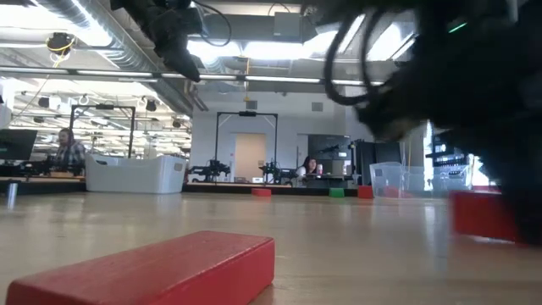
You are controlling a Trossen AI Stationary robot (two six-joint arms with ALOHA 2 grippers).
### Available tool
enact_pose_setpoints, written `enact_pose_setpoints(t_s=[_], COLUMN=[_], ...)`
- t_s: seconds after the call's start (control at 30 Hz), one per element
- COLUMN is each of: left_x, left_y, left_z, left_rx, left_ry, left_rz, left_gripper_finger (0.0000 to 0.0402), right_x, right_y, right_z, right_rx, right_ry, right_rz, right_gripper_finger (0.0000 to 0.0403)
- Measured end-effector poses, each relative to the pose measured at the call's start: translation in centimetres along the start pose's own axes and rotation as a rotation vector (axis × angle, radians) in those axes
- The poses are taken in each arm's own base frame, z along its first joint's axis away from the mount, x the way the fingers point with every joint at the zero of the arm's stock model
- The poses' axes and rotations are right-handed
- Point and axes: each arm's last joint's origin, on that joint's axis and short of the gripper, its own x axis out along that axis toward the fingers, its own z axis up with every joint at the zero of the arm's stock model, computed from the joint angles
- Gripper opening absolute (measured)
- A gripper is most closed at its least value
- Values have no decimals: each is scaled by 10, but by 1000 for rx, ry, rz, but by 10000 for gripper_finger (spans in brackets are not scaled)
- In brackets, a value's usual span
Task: Sort & place blocks by color
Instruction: Put the red block into the transparent bin
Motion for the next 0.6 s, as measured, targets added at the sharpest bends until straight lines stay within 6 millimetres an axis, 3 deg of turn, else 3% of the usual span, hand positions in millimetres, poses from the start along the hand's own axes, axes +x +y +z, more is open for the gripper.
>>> enact_pose_setpoints(t_s=[0.37, 0.6], left_x=[3, 27], left_y=[0, 7], left_z=[4, 15], left_rx=[-234, -269], left_ry=[-37, -119], left_rz=[-56, -230], left_gripper_finger=[110, 110], right_x=[-81, -97], right_y=[-41, -79], right_z=[78, 114], right_rx=[55, -60], right_ry=[-362, -458], right_rz=[-332, -611], right_gripper_finger=[132, 132])
